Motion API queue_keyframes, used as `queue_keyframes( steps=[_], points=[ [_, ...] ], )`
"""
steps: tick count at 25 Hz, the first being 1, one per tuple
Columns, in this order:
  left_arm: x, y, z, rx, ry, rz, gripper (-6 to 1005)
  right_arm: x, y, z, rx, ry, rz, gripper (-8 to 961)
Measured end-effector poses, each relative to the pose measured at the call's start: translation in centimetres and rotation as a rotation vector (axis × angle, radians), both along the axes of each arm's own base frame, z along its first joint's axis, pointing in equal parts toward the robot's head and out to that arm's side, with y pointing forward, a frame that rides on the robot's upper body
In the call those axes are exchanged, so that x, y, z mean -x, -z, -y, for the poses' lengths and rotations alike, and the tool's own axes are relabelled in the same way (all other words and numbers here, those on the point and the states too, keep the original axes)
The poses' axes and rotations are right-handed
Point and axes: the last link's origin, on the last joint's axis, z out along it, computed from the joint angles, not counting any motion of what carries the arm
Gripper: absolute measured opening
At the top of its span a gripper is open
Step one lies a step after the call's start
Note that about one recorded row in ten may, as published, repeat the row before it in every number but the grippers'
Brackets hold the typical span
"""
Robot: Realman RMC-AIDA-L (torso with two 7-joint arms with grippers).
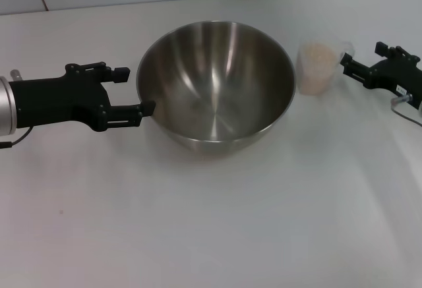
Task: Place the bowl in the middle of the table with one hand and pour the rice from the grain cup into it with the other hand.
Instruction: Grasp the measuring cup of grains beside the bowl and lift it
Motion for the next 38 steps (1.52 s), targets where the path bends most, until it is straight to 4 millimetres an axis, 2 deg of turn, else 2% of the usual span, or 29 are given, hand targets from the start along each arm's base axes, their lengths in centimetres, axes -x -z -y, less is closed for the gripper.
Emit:
queue_keyframes(
  steps=[11,17,23,33,36,38],
  points=[
    [0.3,0.3,0.1,0.012,-0.007,-0.033,807,0.4,0.3,-0.3,0.003,-0.012,0.008,811],
    [0.3,0.3,0.0,0.012,-0.006,-0.034,806,0.5,0.7,-0.1,-0.027,-0.023,0.028,614],
    [0.2,0.2,0.0,0.013,-0.002,-0.035,805,0.6,0.8,-0.1,-0.034,-0.031,0.026,360],
    [-0.1,0.6,0.0,0.029,0.004,-0.042,805,0.8,0.6,-0.1,-0.039,-0.045,0.027,153],
    [-0.2,0.6,0.0,0.028,0.006,-0.042,805,0.9,0.1,0.2,-0.06,-0.072,0.015,-1],
    [-0.2,0.5,0.0,0.027,0.008,-0.042,805,1.2,-0.7,0.7,-0.111,-0.116,-0.022,0]
  ],
)
